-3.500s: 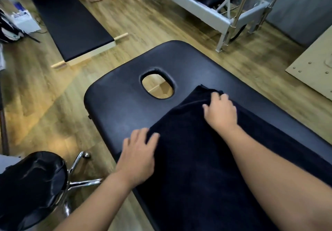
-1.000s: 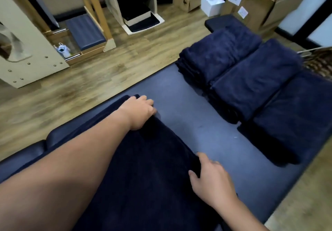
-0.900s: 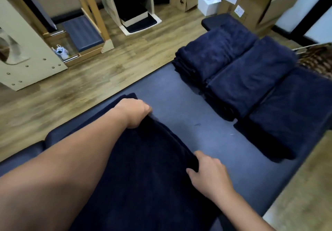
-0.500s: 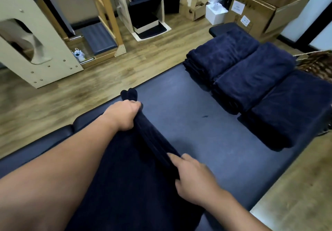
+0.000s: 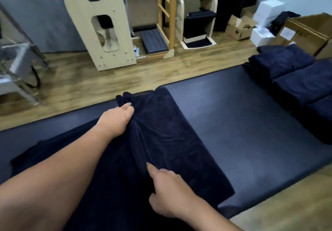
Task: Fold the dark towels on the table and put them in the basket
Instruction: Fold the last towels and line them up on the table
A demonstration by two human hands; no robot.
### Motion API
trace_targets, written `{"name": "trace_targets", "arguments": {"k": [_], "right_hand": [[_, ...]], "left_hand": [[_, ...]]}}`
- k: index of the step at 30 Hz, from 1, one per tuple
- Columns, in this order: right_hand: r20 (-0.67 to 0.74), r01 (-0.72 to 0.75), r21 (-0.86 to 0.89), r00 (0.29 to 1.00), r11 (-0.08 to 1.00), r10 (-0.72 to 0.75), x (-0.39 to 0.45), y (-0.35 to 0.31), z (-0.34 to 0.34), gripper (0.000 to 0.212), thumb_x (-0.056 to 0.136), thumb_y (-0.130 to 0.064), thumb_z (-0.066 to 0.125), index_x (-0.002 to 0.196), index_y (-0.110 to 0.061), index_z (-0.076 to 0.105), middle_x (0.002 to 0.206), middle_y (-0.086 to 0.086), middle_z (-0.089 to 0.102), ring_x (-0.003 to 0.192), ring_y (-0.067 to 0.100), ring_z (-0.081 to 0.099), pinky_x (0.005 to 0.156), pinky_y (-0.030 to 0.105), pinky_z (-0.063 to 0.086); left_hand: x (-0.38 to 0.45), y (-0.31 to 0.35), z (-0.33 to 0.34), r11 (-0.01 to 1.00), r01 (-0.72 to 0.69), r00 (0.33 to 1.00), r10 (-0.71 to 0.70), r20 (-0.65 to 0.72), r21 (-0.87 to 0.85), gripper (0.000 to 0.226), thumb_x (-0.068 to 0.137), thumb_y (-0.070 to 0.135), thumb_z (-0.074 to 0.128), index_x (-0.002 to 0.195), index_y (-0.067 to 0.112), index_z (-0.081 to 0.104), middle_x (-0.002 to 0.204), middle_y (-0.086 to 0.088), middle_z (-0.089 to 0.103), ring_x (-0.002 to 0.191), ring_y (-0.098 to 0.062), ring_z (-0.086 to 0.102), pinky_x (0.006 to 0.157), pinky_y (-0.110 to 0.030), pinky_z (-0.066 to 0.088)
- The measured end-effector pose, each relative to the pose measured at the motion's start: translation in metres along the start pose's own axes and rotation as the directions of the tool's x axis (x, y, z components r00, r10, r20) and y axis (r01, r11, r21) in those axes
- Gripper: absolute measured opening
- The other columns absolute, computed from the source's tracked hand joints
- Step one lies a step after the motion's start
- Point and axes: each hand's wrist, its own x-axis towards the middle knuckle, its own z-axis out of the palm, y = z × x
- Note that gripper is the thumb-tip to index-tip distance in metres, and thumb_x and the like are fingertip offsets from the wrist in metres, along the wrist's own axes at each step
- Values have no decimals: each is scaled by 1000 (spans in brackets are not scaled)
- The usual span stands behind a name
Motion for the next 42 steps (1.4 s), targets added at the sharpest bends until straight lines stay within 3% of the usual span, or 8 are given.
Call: {"name": "trace_targets", "arguments": {"k": [17, 21, 26, 29, 33, 37, 39, 42], "right_hand": [[350, 192, 21, 918, 981, -188, 34, -190, 187, 94, 94, -29, 62, 160, -32, -5, 150, -1, 42, 130, 20, 49, 111, 31, 40], [419, 169, 217, 873, 962, -248, 44, -179, 188, 65, 94, -41, 65, 152, -34, 38, 129, -12, 63, 102, 11, 68, 95, 27, 54], [17, 382, -357, 915, 852, -403, 78, -120, 142, 48, 97, -36, 52, 144, -31, 49, 151, -6, 43, 144, 20, 33, 118, 42, 30], [23, 128, -547, 990, 827, -138, 94, -70, 100, 65, 97, -54, 48, 154, -49, 16, 168, -8, -3, 154, 30, -9, 119, 61, 8], [-129, -104, -608, 991, 787, 32, 104, -43, 71, 70, 98, -64, 38, 156, -46, 4, 168, 1, -12, 153, 34, -9, 117, 59, 18], [-76, 80, -664, 982, 744, -173, 137, -91, 87, 58, 99, -36, 45, 152, -22, 27, 166, 12, 6, 152, 36, 3, 117, 56, 22], [57, 260, -647, 954, 716, -295, 158, -124, 98, 54, 101, -38, 46, 151, -23, 31, 166, 8, 8, 152, 34, 5, 118, 56, 22], [258, 486, -648, 864, 587, -432, 193, -179, 121, 50, 102, -36, 47, 149, -24, 34, 165, 5, 10, 149, 37, 12, 113, 59, 28]], "left_hand": [[-220, -187, 76, 930, 367, 928, -367, 63, 15, 46, 93, 5, 46, 138, 10, 39, 162, -12, 26, 145, -36, 28, 116, -44, 31], [-244, -179, 91, 851, 525, 847, -523, 92, 1, 45, 93, 25, 48, 136, 14, 42, 156, -17, 30, 148, -36, 21, 117, -61, 22], [-240, -109, 123, 951, 83, 995, -61, 82, -297, 71, 96, 70, 17, 159, 38, 17, 169, -7, -8, 156, -26, -8, 124, -55, 9], [-247, -102, 147, 889, 372, 917, -307, 256, -268, 87, 82, 82, -2, 158, 41, -13, 167, 0, -23, 154, -23, -19, 121, -58, -3], [-264, -132, 162, 608, 773, 621, -662, 420, -184, 88, 94, 76, 13, 161, 22, -9, 167, -21, 3, 154, -40, 2, 118, -60, 14], [-283, -116, 157, 696, 679, 729, -677, 100, -233, 47, 91, 46, 63, 115, 6, 58, 109, -14, 56, 98, -35, 59, 71, -47, 55], [-292, -92, 145, 634, 698, 691, -718, 83, -332, 37, 82, 41, 74, 92, 11, 56, 92, -11, 55, 81, -35, 61, 58, -43, 53], [-310, -56, 140, 406, 804, 554, -776, 302, -433, 47, 93, 59, 54, 104, 14, 46, 107, -9, 59, 95, -33, 65, 74, -42, 53]]}}
